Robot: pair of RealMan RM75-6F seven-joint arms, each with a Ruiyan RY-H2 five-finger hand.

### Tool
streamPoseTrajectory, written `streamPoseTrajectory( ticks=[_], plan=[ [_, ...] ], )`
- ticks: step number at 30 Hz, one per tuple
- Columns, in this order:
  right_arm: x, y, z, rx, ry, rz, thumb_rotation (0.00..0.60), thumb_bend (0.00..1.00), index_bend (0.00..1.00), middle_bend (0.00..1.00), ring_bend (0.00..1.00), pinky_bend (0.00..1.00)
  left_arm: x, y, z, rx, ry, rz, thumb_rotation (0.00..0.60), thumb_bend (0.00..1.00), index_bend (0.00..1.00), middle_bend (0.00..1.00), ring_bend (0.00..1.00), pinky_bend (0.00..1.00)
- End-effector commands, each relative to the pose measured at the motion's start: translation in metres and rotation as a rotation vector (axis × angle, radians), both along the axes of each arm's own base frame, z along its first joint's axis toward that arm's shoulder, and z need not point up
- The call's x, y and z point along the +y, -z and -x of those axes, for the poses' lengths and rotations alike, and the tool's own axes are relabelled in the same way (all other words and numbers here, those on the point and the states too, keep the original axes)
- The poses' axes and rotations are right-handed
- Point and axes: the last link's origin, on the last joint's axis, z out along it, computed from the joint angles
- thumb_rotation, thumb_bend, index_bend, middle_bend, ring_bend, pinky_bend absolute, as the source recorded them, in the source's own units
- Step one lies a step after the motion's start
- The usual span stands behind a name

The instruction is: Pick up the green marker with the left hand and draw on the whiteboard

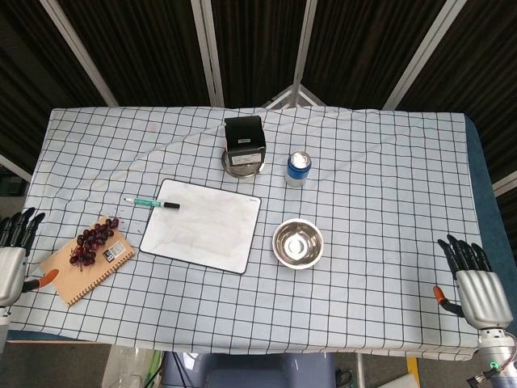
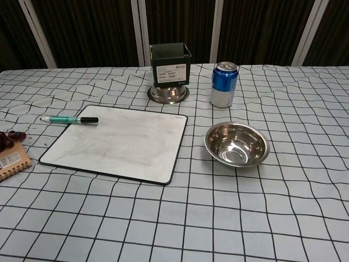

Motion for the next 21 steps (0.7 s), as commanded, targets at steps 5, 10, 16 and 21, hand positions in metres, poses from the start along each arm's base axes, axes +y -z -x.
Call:
streamPoseTrajectory(
  ticks=[5,10,16,21],
  plan=[
    [-0.001,0.002,0.0,-0.002,-0.001,-0.009,0.6,0.35,0.0,0.0,0.0,0.0,0.031,-0.005,-0.005,0.024,-0.001,-0.015,0.6,0.2,0.15,0.0,0.0,0.0],
    [-0.001,0.002,0.0,-0.007,0.005,-0.01,0.6,0.35,0.0,0.0,0.0,0.0,0.074,0.004,-0.016,0.049,0.001,0.021,0.6,0.27,0.28,0.0,0.0,0.0],
    [-0.002,0.001,0.001,-0.013,0.012,-0.01,0.6,0.35,0.0,0.0,0.0,0.0,0.122,0.032,-0.033,0.093,0.015,0.093,0.6,0.34,0.35,0.02,0.0,0.0],
    [-0.002,0.0,0.002,-0.02,0.022,-0.008,0.6,0.35,0.0,0.0,0.0,0.0,0.15,0.054,-0.039,0.149,0.008,0.134,0.6,0.36,0.37,0.03,0.0,0.0]
  ],
)
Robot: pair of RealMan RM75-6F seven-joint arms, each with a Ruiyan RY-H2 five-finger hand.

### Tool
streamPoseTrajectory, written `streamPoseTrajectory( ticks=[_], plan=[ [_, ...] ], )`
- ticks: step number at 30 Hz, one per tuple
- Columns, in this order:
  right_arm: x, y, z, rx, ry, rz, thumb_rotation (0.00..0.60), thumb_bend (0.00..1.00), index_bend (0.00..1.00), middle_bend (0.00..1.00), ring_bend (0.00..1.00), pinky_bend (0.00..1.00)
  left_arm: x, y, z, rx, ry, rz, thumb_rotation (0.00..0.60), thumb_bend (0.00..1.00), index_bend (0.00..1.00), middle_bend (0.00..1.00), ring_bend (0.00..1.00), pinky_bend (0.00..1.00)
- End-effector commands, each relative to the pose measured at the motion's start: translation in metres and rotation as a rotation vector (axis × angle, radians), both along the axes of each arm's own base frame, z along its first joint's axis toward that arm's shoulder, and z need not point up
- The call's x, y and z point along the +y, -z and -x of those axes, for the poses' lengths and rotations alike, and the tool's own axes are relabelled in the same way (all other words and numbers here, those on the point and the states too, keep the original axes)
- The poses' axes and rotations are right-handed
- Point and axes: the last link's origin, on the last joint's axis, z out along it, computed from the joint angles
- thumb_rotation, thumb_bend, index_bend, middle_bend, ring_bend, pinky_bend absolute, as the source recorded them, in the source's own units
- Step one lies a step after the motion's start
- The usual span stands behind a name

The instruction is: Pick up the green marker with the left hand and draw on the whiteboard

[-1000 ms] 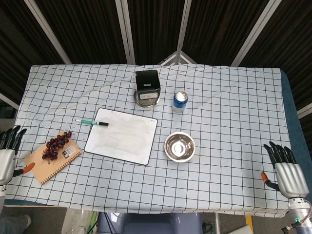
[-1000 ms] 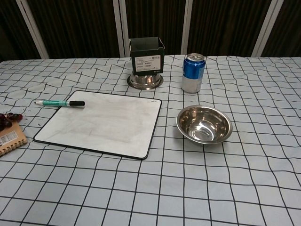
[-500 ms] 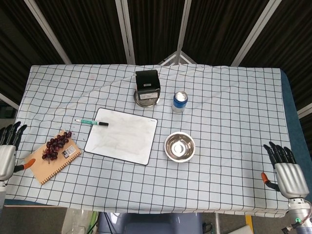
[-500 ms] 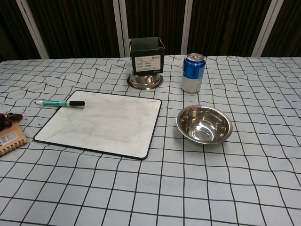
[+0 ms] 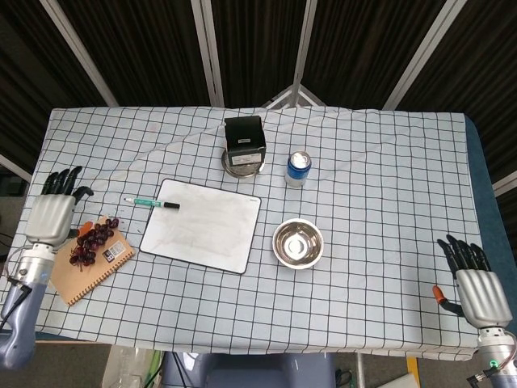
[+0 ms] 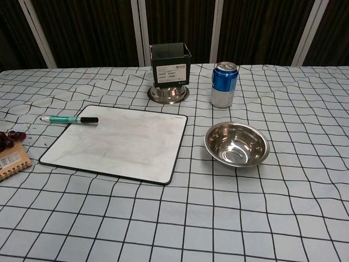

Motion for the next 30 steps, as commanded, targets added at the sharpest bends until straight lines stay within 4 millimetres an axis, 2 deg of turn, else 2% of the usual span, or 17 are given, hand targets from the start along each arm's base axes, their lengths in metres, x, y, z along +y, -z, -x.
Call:
streamPoseTrajectory(
  ticks=[1,7,17,30],
  plan=[
    [0.0,0.0,0.001,-0.003,0.005,0.0,0.6,0.35,0.0,0.0,0.0,0.0,0.023,0.016,-0.006,0.038,-0.006,0.025,0.6,0.37,0.38,0.04,0.0,0.0],
    [0.0,-0.001,0.001,-0.013,0.016,0.0,0.6,0.35,0.0,0.0,0.0,0.0,0.049,0.044,-0.01,0.1,-0.025,0.074,0.6,0.4,0.41,0.05,0.0,0.0],
    [-0.001,-0.003,0.002,-0.028,0.022,-0.001,0.6,0.35,0.0,0.0,0.0,0.0,0.078,0.08,-0.013,0.171,-0.044,0.115,0.6,0.38,0.41,0.05,0.0,0.0],
    [-0.001,-0.004,0.002,-0.052,0.029,0.0,0.6,0.35,0.0,0.0,0.0,0.0,0.096,0.112,-0.023,0.178,-0.054,0.151,0.6,0.38,0.44,0.06,0.0,0.0]
  ],
)
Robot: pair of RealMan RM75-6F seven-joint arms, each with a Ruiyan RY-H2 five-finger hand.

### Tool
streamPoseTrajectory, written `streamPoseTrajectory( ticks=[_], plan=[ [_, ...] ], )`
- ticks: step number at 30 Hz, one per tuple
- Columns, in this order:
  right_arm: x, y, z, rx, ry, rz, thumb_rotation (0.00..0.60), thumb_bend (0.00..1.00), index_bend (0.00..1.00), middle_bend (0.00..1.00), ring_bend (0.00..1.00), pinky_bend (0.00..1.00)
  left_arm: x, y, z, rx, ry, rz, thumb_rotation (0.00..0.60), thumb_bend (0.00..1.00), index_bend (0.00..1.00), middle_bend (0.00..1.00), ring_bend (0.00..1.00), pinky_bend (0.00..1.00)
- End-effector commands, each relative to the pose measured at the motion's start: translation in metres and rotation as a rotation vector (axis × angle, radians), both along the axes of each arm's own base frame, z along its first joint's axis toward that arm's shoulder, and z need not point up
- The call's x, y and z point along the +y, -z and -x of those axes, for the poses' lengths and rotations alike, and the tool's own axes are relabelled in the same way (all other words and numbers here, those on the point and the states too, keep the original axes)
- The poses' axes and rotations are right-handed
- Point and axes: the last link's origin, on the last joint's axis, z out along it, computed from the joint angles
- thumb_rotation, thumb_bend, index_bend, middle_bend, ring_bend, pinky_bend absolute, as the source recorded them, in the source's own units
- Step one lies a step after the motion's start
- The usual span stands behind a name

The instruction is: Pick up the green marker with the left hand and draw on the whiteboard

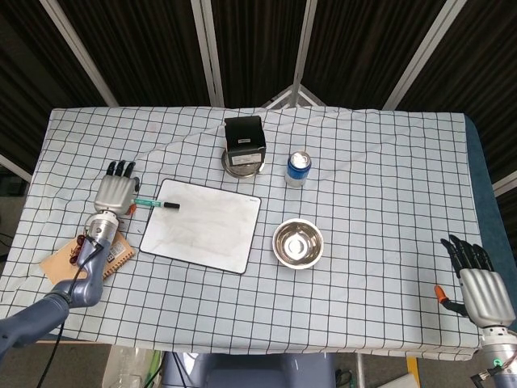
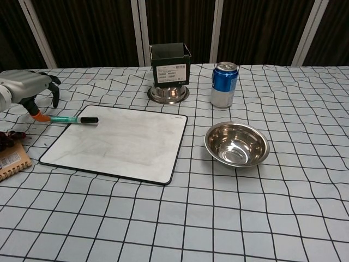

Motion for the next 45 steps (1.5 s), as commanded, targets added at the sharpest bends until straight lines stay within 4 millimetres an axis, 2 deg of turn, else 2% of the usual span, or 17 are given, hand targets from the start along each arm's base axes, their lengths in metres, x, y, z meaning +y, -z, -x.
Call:
streamPoseTrajectory(
  ticks=[1,9,21,28,40,45],
  plan=[
    [0.0,0.0,0.0,-0.004,0.002,0.001,0.6,0.35,0.0,0.0,0.0,0.0,0.002,0.008,-0.004,-0.009,0.0,0.013,0.6,0.38,0.45,0.06,0.0,0.0],
    [0.0,-0.001,-0.001,-0.013,-0.003,0.005,0.6,0.35,0.0,0.0,0.0,0.0,0.004,0.022,-0.01,-0.021,0.003,0.031,0.6,0.39,0.46,0.06,0.0,0.0],
    [0.0,-0.002,-0.001,-0.021,-0.011,0.009,0.6,0.35,0.0,0.0,0.0,0.0,0.004,0.031,-0.015,-0.063,-0.01,0.047,0.6,0.47,0.48,0.07,0.0,0.0],
    [0.0,-0.002,-0.001,-0.023,-0.01,0.011,0.6,0.35,0.0,0.0,0.0,0.0,0.003,0.034,-0.018,-0.105,-0.025,0.043,0.6,0.54,0.63,0.11,0.0,0.0],
    [0.001,-0.001,-0.001,-0.027,-0.005,0.009,0.6,0.35,0.0,0.0,0.0,0.0,0.003,0.018,-0.035,-0.257,0.002,-0.004,0.6,0.56,0.67,0.15,0.0,0.0],
    [0.0,-0.001,-0.001,-0.026,-0.005,0.007,0.6,0.35,0.0,0.0,0.0,0.0,0.0,0.013,-0.053,-0.444,-0.016,-0.004,0.6,0.56,0.68,0.17,0.0,0.0]
  ],
)
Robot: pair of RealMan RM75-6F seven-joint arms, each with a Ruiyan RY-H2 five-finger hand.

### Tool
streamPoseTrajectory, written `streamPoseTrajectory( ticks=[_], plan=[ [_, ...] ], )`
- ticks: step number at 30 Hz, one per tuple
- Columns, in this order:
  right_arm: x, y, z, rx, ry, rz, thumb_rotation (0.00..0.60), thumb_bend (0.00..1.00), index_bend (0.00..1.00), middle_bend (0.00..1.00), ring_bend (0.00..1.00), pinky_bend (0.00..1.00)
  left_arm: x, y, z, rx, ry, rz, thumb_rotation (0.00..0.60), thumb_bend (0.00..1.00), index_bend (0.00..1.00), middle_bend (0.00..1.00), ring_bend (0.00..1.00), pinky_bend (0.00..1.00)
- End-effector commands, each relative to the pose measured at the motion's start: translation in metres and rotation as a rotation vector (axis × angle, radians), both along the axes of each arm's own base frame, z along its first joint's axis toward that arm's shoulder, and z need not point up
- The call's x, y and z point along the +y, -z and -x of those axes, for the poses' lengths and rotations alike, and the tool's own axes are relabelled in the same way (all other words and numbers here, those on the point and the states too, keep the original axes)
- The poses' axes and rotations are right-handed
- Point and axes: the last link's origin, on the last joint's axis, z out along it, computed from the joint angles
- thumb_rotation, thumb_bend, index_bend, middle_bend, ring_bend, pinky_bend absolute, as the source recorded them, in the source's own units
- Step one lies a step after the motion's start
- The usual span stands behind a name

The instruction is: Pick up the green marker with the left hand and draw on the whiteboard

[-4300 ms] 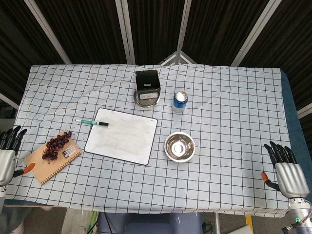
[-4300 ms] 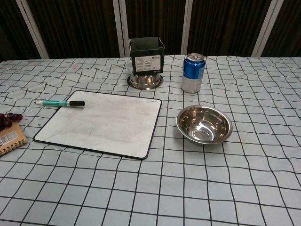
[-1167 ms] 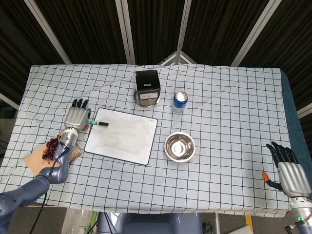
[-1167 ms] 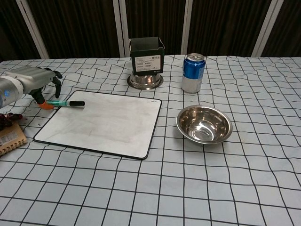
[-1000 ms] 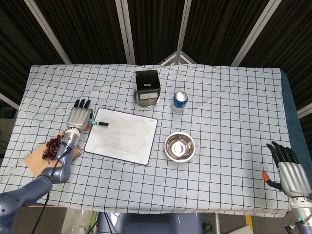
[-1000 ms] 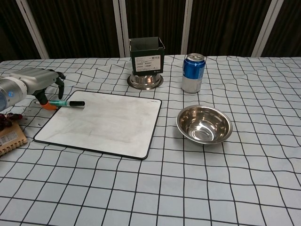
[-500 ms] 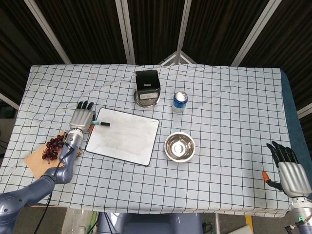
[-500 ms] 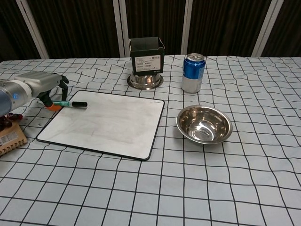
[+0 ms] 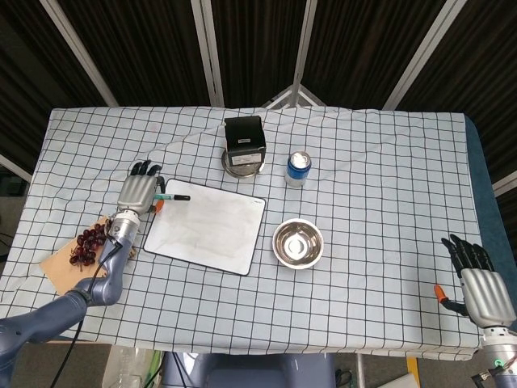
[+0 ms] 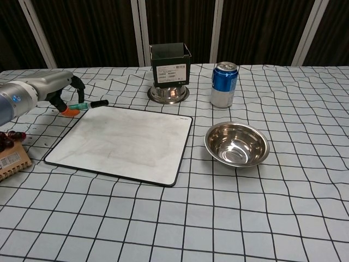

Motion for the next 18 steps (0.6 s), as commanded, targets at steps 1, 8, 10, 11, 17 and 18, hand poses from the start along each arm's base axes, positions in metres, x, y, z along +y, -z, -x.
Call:
streamPoseTrajectory(
  ticks=[1,8,10,11,17,18],
  plan=[
    [0.0,-0.001,0.0,0.009,-0.005,0.002,0.6,0.35,0.0,0.0,0.0,0.0,-0.004,-0.005,-0.017,-0.221,-0.042,0.009,0.6,0.56,0.68,0.17,0.0,0.0],
    [0.0,-0.001,0.0,0.002,0.0,0.003,0.6,0.35,0.0,0.0,0.0,0.0,-0.017,0.009,-0.057,-0.539,-0.072,0.12,0.6,0.55,0.69,0.18,0.0,0.0],
    [0.0,-0.001,0.0,0.001,0.001,0.003,0.6,0.35,0.0,0.0,0.0,0.0,-0.022,0.014,-0.07,-0.613,-0.062,0.154,0.6,0.55,0.69,0.18,0.0,0.0],
    [0.0,-0.001,0.001,0.0,0.002,0.004,0.6,0.35,0.0,0.0,0.0,0.0,-0.024,0.016,-0.073,-0.636,-0.06,0.164,0.6,0.55,0.7,0.19,0.0,0.0],
    [0.0,-0.001,0.0,-0.005,0.001,0.002,0.6,0.35,0.0,0.0,0.0,0.0,-0.038,0.038,-0.092,-0.795,-0.07,0.246,0.6,0.55,0.71,0.21,0.0,0.01],
    [0.0,-0.001,0.0,-0.005,0.001,0.002,0.6,0.35,0.0,0.0,0.0,0.0,-0.039,0.04,-0.092,-0.801,-0.07,0.252,0.6,0.55,0.71,0.21,0.01,0.01]
  ],
)
